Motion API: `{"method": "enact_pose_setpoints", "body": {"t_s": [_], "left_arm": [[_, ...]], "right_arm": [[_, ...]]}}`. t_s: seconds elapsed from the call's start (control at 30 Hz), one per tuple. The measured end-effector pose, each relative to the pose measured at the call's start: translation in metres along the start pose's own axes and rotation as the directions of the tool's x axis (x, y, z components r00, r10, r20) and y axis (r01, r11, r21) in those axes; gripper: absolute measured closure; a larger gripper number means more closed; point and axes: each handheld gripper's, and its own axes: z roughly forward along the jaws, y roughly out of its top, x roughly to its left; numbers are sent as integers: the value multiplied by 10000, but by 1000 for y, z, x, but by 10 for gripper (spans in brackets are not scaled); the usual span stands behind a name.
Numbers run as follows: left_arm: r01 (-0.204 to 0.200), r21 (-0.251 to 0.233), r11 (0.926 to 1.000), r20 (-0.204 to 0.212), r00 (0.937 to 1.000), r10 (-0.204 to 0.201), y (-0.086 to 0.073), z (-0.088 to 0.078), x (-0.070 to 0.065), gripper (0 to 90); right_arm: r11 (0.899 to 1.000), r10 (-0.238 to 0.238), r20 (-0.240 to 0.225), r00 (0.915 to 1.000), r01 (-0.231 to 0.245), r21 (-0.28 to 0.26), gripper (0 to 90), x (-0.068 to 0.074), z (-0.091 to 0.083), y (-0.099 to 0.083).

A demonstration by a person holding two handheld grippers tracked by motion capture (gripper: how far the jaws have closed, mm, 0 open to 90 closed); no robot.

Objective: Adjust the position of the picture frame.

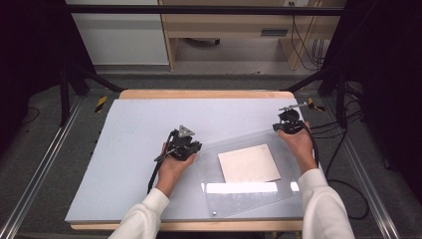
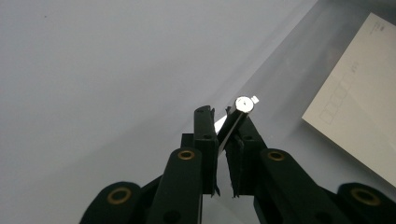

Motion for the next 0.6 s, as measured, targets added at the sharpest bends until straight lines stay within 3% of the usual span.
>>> {"method": "enact_pose_setpoints", "body": {"t_s": [0.2,0.43,0.6], "left_arm": [[-61,23,10000,25,10000,61,4,-11,2,820],[191,-177,9997,-10,9998,-191,12,-30,12,814],[59,-205,9998,-93,9999,-61,19,-45,17,813]], "right_arm": [[10000,-93,-7,10000,93,1,852,7,-10,4],[9992,-397,108,9992,398,-66,851,21,-30,22],[9989,-444,203,9988,448,-171,852,31,-40,31]]}}
